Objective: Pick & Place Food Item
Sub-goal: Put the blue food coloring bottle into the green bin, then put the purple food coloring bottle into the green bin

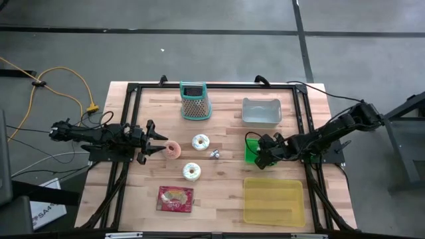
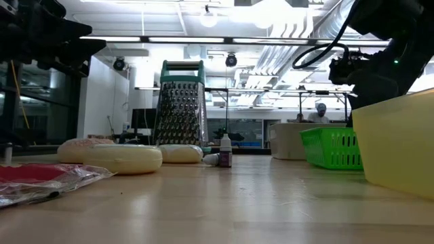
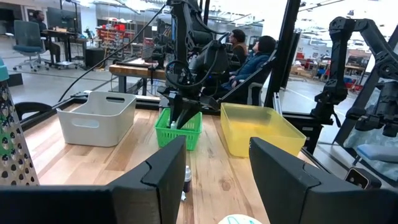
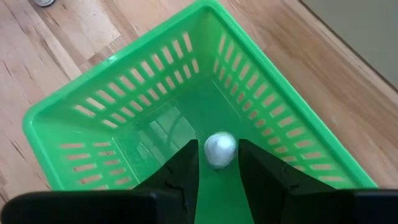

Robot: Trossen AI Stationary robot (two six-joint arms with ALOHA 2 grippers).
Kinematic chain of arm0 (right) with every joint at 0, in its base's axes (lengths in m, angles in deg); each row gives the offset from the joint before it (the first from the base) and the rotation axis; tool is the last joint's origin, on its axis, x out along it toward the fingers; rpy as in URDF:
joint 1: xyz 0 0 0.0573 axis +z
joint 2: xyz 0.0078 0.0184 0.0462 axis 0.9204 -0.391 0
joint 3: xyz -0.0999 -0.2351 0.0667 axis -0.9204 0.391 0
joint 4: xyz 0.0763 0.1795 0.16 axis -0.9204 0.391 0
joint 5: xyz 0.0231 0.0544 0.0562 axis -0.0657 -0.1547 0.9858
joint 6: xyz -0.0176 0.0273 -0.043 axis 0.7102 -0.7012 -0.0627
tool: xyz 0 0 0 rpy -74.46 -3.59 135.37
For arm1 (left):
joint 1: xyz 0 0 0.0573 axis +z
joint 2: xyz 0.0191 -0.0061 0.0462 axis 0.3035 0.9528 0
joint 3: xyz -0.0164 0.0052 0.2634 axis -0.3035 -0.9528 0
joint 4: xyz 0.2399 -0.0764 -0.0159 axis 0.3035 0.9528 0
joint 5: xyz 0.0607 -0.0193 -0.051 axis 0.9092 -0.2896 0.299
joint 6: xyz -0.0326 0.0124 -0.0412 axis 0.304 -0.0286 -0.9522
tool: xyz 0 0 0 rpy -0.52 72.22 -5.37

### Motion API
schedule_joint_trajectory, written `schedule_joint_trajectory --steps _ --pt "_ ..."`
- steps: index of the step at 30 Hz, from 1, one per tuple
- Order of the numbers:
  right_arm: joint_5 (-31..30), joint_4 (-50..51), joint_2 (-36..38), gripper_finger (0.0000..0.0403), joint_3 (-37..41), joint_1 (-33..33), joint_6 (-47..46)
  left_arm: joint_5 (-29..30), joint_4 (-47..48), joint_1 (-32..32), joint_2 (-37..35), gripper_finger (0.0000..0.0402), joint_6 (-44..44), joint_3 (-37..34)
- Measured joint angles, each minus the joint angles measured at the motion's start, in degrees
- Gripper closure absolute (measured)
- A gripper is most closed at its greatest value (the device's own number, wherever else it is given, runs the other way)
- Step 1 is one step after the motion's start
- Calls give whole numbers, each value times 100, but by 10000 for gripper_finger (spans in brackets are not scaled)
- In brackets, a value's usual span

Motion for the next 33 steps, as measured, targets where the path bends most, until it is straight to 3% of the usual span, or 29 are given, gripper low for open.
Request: schedule_joint_trajectory --steps 20,33 --pt "-116 -93 13 305 -2 -2 84 0 0 -1 0 232 0 0" --pt "-195 -108 636 306 -2 -197 679 0 0 -2 0 232 0 0"
